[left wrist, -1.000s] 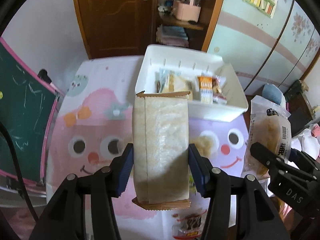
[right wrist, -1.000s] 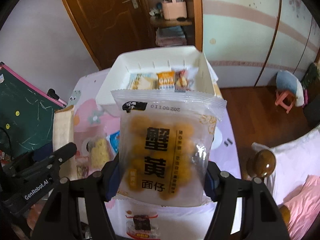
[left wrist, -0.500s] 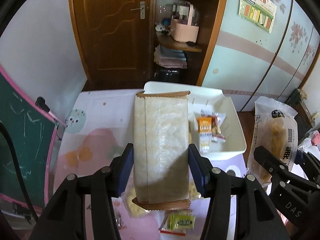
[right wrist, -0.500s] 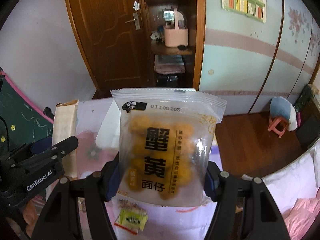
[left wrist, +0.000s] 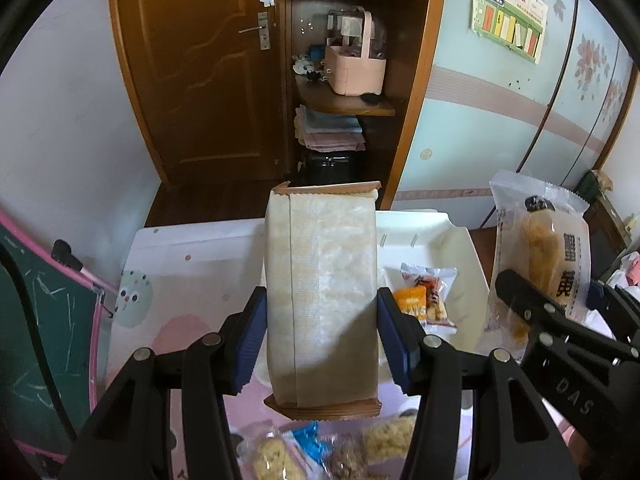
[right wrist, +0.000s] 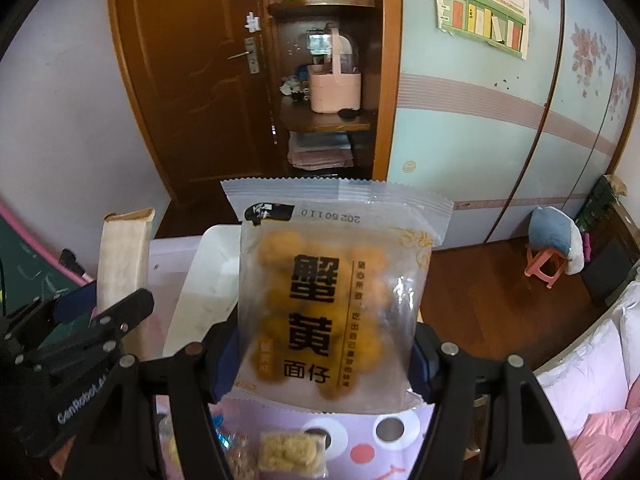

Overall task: Organize snacks
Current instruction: 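Carry both snacks over the white tray and release the cracker bag from the right tool, then open the left tool to drop the paper-wrapped cake into the tray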

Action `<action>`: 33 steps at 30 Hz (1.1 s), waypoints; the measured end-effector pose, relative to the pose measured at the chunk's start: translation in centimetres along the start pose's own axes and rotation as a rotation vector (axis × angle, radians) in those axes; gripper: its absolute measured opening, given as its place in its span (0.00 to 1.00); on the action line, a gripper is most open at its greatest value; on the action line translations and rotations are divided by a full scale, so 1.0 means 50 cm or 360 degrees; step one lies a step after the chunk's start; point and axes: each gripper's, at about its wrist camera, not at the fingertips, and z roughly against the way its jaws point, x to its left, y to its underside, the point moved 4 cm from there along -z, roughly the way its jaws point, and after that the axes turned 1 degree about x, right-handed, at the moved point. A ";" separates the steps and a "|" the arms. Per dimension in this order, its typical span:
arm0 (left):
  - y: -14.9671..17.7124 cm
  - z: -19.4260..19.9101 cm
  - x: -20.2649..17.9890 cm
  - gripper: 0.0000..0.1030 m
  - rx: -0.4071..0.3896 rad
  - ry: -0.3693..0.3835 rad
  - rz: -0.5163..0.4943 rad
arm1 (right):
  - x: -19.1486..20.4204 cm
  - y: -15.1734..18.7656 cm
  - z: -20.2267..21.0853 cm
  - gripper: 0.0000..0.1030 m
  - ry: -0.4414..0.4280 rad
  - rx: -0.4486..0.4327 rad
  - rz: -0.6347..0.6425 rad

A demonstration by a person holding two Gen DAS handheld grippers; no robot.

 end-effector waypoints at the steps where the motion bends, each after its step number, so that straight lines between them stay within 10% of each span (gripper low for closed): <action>1: -0.006 -0.011 -0.001 0.51 0.0007 -0.0002 -0.0002 | -0.001 -0.006 -0.007 0.66 0.0007 0.0002 -0.0007; 17: -0.049 -0.179 0.000 0.51 0.0154 -0.0020 -0.0055 | -0.008 -0.037 -0.173 0.70 0.0078 0.0209 -0.0081; 22: -0.051 -0.195 0.013 0.91 0.0167 -0.0024 -0.0031 | -0.022 -0.040 -0.209 0.77 0.0028 0.0295 -0.0166; 33: -0.045 -0.166 0.037 0.92 0.0130 -0.0023 0.0000 | -0.019 -0.053 -0.174 0.80 0.0023 0.0191 -0.0163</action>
